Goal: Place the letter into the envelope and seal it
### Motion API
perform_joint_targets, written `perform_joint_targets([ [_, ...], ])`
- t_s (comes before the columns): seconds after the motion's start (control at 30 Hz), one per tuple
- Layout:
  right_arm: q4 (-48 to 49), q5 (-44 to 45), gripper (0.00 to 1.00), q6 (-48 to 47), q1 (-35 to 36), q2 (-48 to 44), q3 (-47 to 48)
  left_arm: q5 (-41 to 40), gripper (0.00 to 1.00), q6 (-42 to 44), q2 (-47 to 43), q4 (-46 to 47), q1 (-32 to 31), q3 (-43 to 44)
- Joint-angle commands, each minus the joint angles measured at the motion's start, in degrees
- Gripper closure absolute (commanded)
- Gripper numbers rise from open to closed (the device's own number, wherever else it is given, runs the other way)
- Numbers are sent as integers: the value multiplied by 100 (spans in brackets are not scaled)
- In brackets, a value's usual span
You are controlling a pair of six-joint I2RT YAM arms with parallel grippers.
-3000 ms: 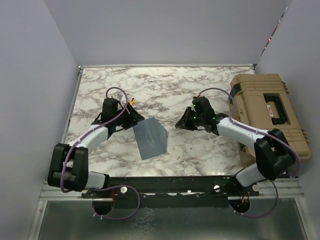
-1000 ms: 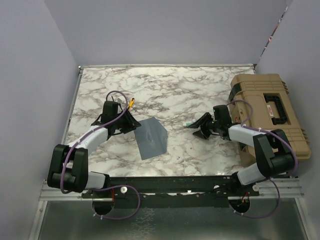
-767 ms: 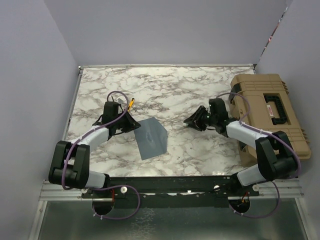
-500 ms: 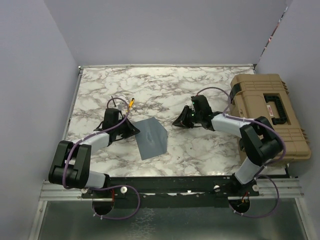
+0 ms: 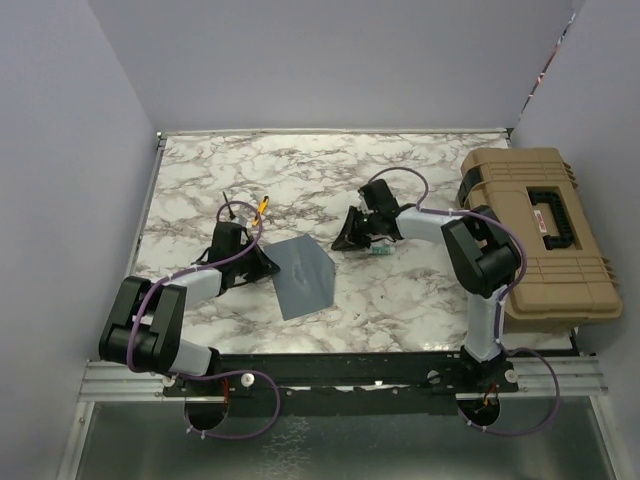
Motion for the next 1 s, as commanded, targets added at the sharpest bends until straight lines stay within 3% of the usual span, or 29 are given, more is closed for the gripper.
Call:
perform_joint_targets([
  [0.0, -258, -874, 87, -186, 5, 288, 123, -208, 100, 131, 41, 72, -45, -46],
  [0.23, -193, -2018, 85, -173, 99, 917, 573, -262, 100, 202, 50, 6, -47, -14],
  [0.47, 80, -2780, 84, -190, 118, 740, 529, -353, 100, 144, 47, -17, -52, -28],
  [0.97, -415, -2400, 83, -582, 480, 1142, 1170, -263, 100, 4, 5, 84, -92, -107],
])
